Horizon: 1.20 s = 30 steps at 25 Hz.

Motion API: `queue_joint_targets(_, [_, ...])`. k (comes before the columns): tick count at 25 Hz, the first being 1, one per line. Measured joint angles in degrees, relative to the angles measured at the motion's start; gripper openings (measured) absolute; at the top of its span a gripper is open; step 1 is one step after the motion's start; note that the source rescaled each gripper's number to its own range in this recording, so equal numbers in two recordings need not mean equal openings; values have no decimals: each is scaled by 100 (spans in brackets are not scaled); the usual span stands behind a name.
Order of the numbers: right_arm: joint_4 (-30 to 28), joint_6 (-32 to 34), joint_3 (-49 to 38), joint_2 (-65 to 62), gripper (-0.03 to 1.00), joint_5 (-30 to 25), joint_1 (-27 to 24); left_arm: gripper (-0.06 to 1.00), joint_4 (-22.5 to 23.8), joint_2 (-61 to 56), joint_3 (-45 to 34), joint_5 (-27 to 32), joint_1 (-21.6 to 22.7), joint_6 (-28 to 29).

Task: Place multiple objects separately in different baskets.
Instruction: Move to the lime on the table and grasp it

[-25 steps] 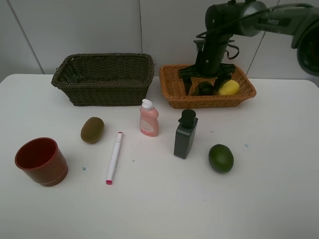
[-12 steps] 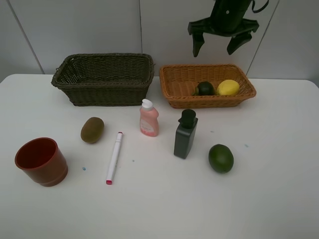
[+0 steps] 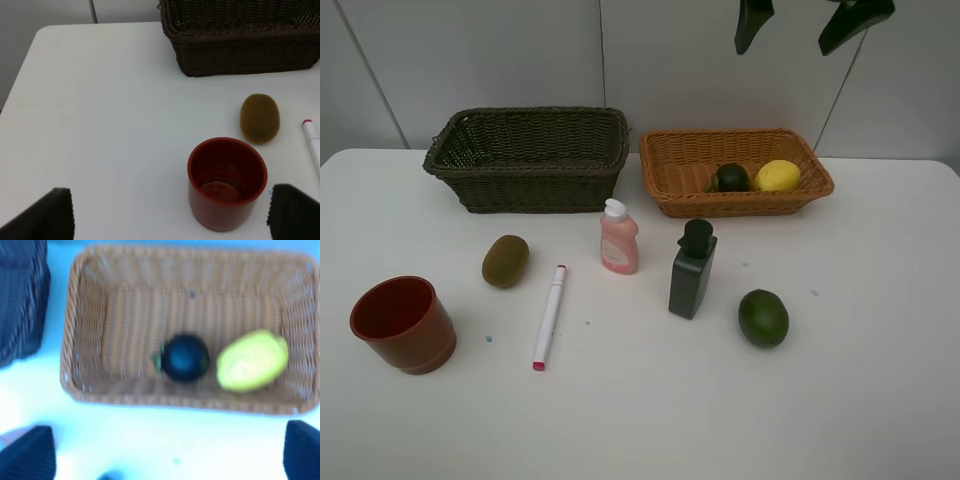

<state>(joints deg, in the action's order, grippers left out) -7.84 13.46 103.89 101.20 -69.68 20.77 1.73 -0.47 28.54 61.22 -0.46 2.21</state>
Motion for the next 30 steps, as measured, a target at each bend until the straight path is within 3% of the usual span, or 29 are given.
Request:
queue_joint_targets(10, [194, 447, -2676, -1316, 100, 31, 0, 100, 0, 0, 0, 0, 0, 0])
queue_joint_targets(18, [825, 499, -4428, -1477, 100, 1178, 6, 100, 0, 0, 0, 0, 0, 0])
queue_joint_targets(24, [699, 499, -5022, -1469, 100, 1977, 461, 100, 0, 0, 0, 0, 0, 0])
queue_joint_targets(30, [635, 499, -5063, -975, 100, 2073, 670, 100, 0, 0, 0, 0, 0, 0])
